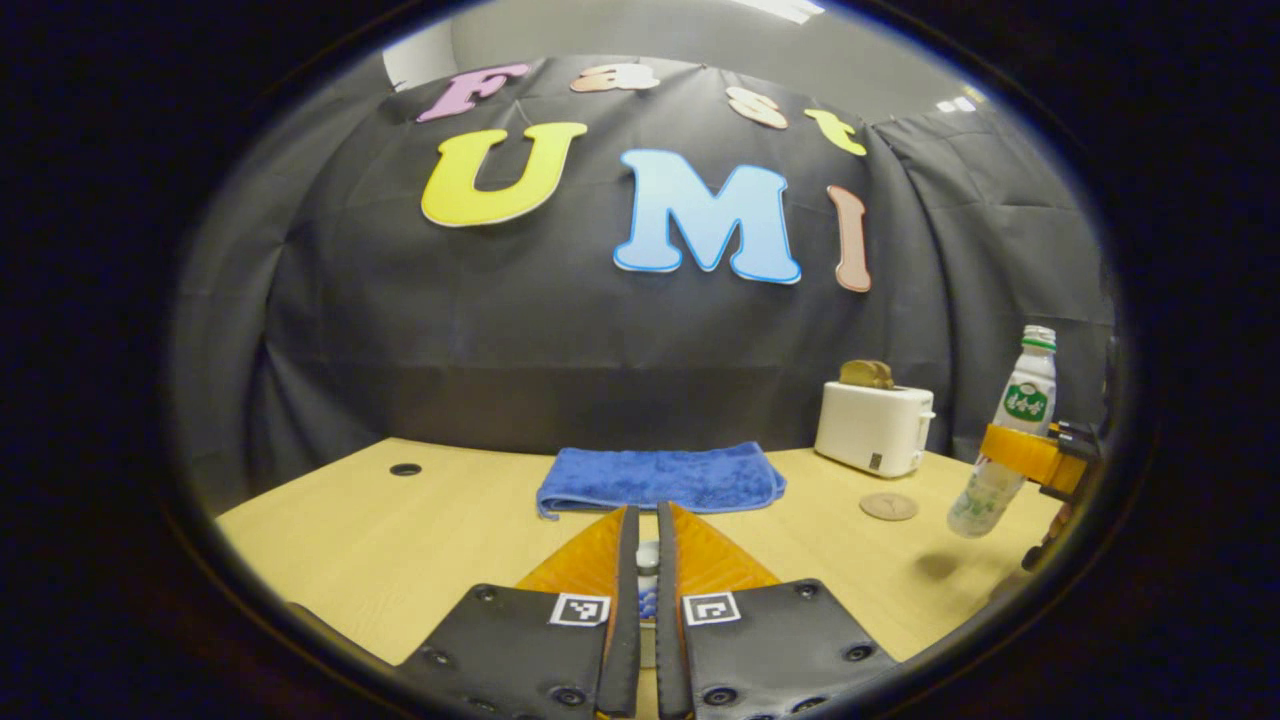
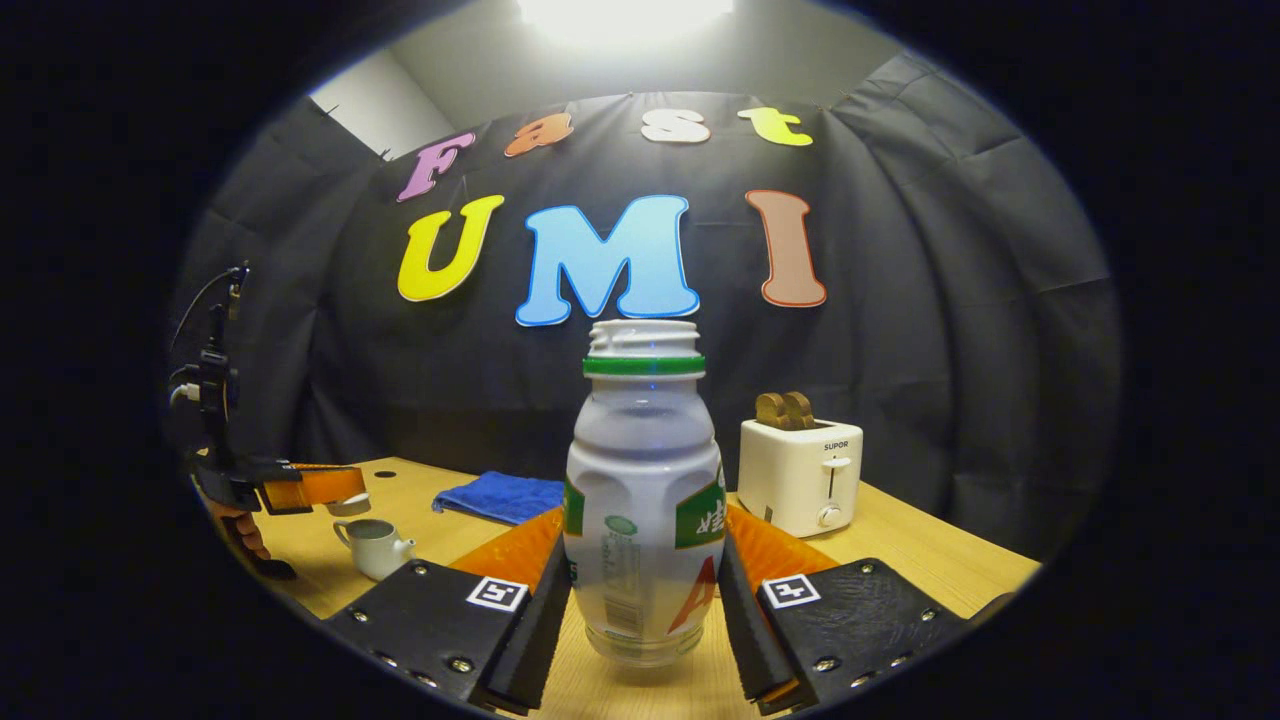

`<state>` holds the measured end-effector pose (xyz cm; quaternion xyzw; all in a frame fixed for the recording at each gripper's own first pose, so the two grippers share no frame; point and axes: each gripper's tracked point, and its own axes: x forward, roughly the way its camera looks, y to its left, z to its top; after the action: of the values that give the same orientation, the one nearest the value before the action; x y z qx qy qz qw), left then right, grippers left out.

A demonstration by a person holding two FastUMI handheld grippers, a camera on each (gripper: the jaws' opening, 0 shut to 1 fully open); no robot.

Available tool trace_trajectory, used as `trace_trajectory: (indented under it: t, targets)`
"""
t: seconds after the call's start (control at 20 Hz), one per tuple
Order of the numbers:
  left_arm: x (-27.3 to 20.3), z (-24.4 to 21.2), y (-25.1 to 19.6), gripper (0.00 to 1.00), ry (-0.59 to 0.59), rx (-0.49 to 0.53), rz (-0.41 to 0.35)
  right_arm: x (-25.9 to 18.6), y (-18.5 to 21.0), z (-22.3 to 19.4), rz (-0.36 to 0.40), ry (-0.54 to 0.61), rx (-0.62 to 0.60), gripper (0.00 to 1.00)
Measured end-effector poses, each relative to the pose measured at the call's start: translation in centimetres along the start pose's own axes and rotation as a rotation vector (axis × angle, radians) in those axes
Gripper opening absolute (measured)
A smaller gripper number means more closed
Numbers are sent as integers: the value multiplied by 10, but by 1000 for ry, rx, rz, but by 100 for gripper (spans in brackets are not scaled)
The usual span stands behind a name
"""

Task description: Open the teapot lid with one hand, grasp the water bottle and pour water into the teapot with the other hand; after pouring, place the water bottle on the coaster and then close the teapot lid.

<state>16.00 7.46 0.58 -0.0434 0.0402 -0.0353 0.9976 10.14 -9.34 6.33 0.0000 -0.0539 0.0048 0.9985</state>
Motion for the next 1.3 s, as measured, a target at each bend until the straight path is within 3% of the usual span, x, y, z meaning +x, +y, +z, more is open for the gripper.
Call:
trace_trajectory:
  t: [0.05,0.1,0.65,0.8,0.9,0.95,1.05,1.1,1.2,1.3]
  targets:
    - [3,-3,0,13,7,0,1,0,-1,0,-2,-2,-5,70]
    - [5,-5,1,17,11,5,4,0,-1,1,-4,-3,-5,70]
    - [16,-25,-3,17,55,39,9,1,-1,-2,-7,5,-7,70]
    - [16,-29,-4,13,59,45,11,1,0,-3,-5,7,-9,70]
    - [16,-31,-4,17,69,51,16,1,-1,-4,-7,9,-8,70]
    - [15,-32,-5,13,70,54,16,1,-1,-5,-9,11,-6,70]
    - [15,-32,-6,17,60,65,22,3,-2,-9,-11,20,-11,70]
    - [15,-31,-6,13,59,66,22,4,-3,-11,-12,25,-14,70]
    - [14,-31,-8,21,56,72,14,5,-4,-14,-16,33,-16,67]
    - [1,-9,-2,56,3,77,39,7,-11,-13,-38,31,-27,70]
